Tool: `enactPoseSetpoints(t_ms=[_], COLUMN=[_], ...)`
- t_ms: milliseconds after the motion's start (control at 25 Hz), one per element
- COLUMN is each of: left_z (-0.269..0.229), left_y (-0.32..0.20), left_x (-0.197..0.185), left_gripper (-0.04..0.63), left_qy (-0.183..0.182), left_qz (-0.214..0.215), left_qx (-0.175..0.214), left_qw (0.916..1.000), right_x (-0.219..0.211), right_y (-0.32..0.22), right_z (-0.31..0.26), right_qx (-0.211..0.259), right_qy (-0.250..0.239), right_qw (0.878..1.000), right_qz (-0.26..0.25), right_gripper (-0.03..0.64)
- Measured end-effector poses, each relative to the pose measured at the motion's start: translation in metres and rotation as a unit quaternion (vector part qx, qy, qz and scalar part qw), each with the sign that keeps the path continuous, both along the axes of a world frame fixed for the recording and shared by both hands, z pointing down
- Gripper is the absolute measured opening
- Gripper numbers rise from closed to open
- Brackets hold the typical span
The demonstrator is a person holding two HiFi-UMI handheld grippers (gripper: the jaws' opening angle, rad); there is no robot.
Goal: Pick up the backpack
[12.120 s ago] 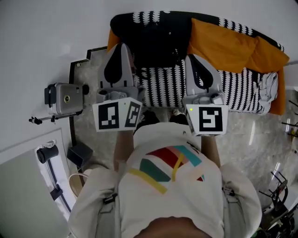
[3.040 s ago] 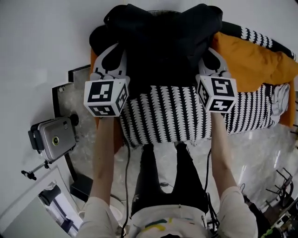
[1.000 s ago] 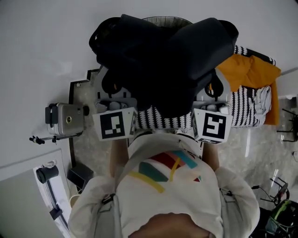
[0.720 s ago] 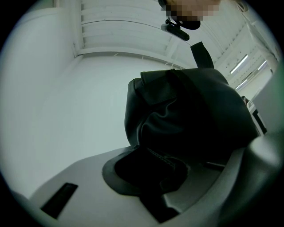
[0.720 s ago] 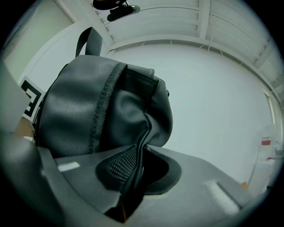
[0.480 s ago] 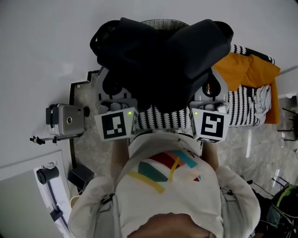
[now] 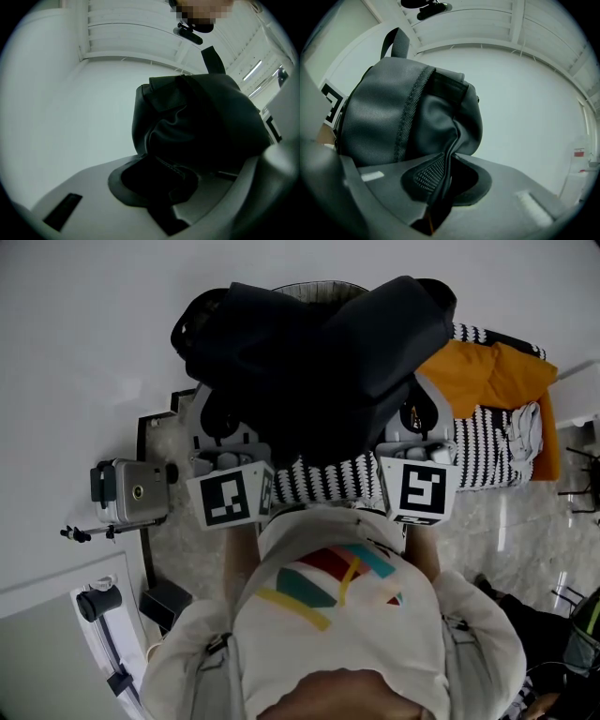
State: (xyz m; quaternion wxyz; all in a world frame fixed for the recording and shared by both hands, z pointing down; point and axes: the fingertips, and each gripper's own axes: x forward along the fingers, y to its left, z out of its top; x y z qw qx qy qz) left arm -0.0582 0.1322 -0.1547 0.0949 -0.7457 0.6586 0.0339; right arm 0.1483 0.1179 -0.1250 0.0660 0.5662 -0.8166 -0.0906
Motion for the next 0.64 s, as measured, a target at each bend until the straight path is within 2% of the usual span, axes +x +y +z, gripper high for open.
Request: enactPoseSetpoints(t_ms=[640], left_z=[0.0025], left_y=[0.0052], left_x=[0.0019], left_gripper=[0.043], left_qy=[0.004], left_qz=[-0.005], left_qx=[0.002], left_qw=[1.0], right_x=[0.002], right_y=[0.0038], right_z=[0.0026], right_qx=[-0.002], right_qy=[-0.001], right_qw=[1.0], right_qz=[-0.01], right_gripper=[0.041])
